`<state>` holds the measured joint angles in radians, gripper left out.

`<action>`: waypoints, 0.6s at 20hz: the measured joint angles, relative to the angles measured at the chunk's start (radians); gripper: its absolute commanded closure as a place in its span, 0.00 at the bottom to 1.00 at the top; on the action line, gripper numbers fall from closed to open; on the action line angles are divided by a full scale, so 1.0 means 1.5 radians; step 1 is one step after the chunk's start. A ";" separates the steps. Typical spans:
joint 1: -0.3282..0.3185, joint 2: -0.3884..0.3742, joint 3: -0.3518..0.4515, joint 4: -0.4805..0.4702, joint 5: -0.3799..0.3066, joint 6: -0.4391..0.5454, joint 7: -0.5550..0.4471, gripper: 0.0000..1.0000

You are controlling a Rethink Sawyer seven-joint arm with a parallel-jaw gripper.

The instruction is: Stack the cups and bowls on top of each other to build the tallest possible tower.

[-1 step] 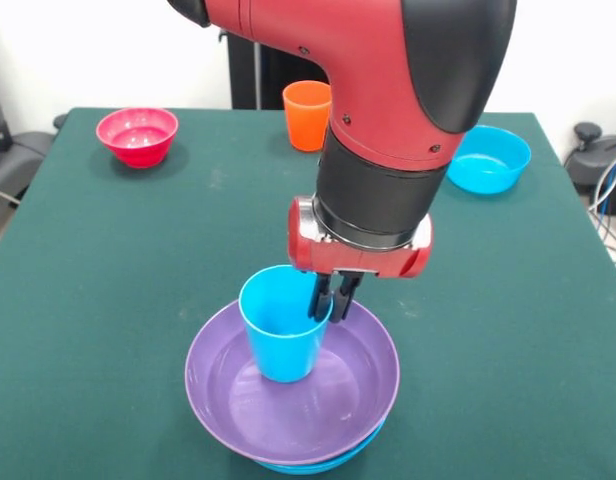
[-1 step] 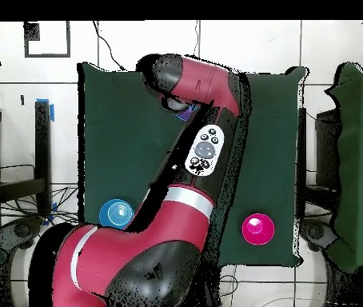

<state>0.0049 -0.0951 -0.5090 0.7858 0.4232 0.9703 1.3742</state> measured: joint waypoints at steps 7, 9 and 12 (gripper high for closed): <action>0.000 0.002 0.008 0.000 -0.001 0.000 0.000 1.00; 0.000 0.002 0.011 0.000 -0.001 0.000 0.000 1.00; 0.000 0.002 0.014 -0.001 -0.001 0.000 0.000 1.00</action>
<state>0.0048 -0.0919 -0.4882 0.7849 0.4214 0.9703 1.3742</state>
